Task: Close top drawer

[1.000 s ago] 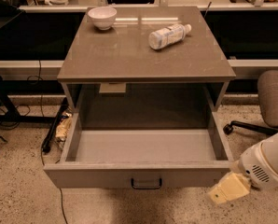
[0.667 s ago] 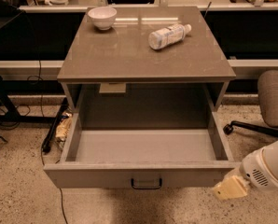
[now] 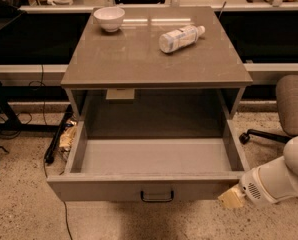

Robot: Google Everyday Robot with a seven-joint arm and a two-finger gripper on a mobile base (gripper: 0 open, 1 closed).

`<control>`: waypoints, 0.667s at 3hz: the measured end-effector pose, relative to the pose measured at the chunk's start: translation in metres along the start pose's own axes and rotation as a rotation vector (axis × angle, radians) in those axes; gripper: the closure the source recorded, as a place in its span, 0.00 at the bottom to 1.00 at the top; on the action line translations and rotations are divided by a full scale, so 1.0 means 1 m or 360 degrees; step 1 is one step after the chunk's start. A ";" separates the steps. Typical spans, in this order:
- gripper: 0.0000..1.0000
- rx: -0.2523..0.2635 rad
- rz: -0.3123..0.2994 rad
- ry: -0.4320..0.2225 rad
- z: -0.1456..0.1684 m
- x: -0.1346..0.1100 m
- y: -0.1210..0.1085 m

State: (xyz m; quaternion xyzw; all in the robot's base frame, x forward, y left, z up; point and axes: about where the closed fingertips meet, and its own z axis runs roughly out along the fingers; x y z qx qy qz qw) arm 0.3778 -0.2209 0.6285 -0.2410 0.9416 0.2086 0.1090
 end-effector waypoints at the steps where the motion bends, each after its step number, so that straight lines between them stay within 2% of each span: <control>1: 1.00 0.0007 0.0030 -0.0082 0.018 -0.022 -0.003; 2: 1.00 0.0025 0.0031 -0.0199 0.022 -0.048 -0.005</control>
Offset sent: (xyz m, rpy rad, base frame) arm 0.1751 0.0770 0.0257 0.2068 -0.4606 -0.2397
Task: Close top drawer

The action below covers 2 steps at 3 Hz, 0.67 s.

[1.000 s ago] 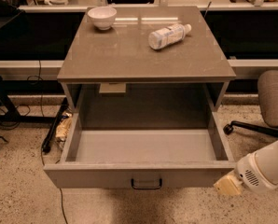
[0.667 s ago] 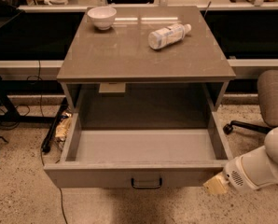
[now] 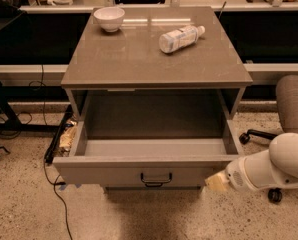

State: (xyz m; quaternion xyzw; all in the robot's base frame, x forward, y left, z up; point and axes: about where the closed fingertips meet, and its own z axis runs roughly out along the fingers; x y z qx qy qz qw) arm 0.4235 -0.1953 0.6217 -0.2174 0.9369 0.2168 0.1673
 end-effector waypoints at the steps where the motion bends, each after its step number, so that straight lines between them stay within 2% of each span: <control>1: 1.00 0.0071 -0.0003 -0.0113 0.001 -0.021 -0.009; 2: 1.00 0.0070 -0.0003 -0.0113 0.001 -0.021 -0.009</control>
Offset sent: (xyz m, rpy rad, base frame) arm 0.0223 0.0006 0.0041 -0.0025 -0.0728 -0.0396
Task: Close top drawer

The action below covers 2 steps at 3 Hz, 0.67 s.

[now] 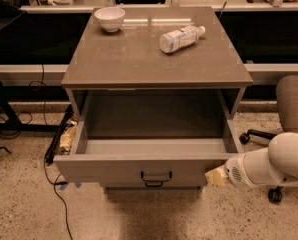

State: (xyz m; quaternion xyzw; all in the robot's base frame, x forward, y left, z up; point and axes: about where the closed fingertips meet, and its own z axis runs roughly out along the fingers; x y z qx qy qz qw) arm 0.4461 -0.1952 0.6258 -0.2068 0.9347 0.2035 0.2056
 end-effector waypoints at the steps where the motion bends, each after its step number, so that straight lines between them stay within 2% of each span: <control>1: 1.00 -0.0015 -0.0036 -0.0061 0.011 -0.021 -0.004; 2: 1.00 -0.0015 -0.0036 -0.0061 0.011 -0.021 -0.004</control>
Offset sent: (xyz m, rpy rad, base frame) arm 0.1816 0.0785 0.0343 0.0819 -0.2934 0.1606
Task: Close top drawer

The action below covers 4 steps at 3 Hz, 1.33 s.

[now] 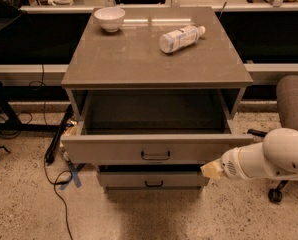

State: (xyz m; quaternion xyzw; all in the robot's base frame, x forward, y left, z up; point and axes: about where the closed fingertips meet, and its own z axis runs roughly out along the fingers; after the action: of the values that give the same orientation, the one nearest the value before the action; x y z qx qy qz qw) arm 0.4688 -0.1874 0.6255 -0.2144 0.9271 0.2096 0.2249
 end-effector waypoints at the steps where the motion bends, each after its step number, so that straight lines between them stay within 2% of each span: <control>1: 1.00 -0.0037 -0.0121 -0.0093 0.020 -0.056 0.000; 2: 1.00 -0.0068 -0.0200 -0.0154 0.034 -0.091 0.004; 3: 1.00 -0.0068 -0.0200 -0.0154 0.034 -0.091 0.004; 4: 1.00 -0.0103 -0.0275 -0.0225 0.048 -0.134 0.005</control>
Offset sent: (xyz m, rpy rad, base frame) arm 0.2114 0.1192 0.0524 0.1131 -0.3059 0.2337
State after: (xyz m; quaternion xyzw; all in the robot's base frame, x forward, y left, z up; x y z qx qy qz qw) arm 0.5896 -0.1192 0.6560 -0.2854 0.8797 0.2339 0.3000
